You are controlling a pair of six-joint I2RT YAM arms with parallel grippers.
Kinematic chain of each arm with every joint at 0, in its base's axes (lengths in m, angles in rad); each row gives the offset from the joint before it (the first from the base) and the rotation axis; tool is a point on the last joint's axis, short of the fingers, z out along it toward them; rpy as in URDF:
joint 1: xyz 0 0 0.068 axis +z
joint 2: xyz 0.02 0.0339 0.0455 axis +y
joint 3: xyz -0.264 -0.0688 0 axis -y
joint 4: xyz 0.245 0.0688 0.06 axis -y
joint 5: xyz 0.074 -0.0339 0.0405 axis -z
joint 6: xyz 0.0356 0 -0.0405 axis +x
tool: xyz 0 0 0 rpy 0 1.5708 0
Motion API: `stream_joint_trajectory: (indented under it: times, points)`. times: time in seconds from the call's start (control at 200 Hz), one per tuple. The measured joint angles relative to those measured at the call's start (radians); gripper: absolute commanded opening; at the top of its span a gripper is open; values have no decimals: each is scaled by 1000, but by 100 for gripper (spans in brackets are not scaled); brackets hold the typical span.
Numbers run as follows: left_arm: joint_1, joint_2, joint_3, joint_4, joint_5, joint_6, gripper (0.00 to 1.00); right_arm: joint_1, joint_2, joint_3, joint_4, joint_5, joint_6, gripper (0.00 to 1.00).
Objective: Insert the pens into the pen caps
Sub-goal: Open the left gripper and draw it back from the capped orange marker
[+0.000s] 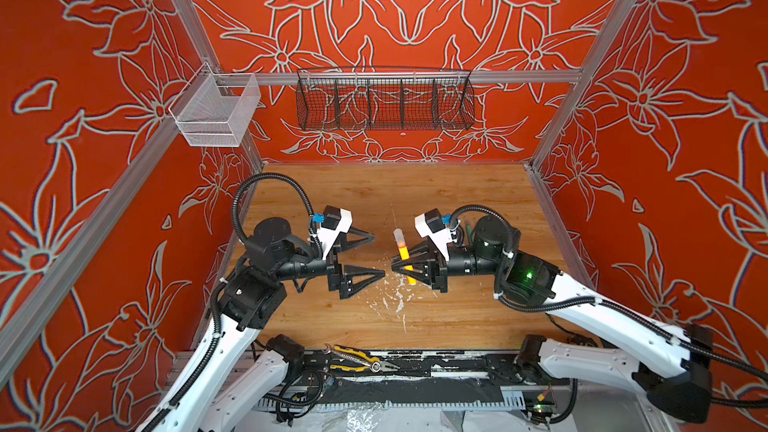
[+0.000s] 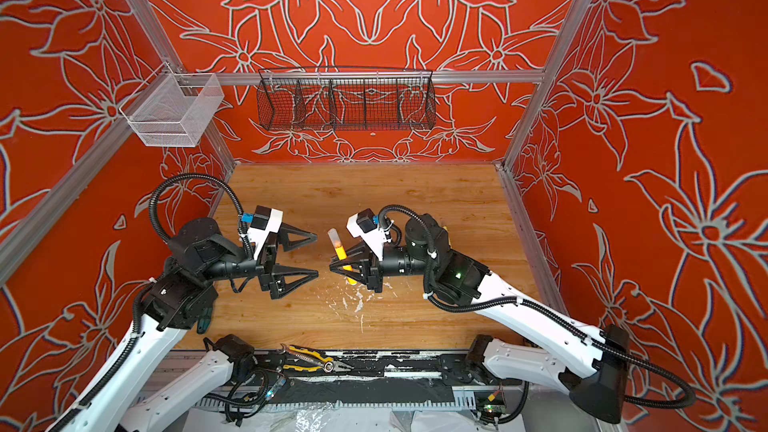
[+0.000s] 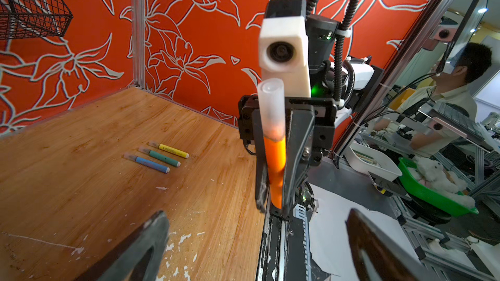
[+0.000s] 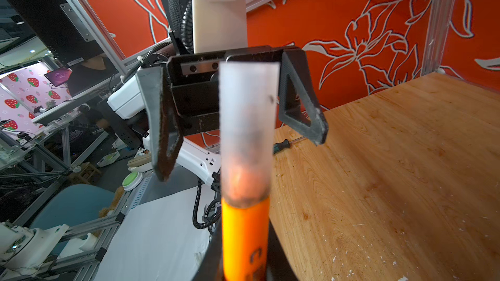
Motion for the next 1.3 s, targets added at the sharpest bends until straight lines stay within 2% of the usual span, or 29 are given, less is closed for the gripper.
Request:
stream_joint_trajectory:
  times: [0.045,0.105,0.24,0.45,0.766,1.006,1.296]
  points:
    - [0,11,0,23,-2,-14,86,0,5,0,5,-12,3,0]
    - [1,29,0,55,-4,-30,85,0,14,0,10,-27,5,0]
    - [1,59,2,105,-37,-64,90,2,32,0,14,-57,9,0]
    - [1,54,7,112,-170,-79,97,2,41,0,14,-84,9,0]
    - [1,51,50,112,-252,-77,99,8,58,0,17,-106,9,0]
    - [1,67,72,111,-235,-68,100,9,59,0,16,-107,9,0]
    - [1,110,123,57,-145,-31,100,9,59,0,13,-108,8,0]
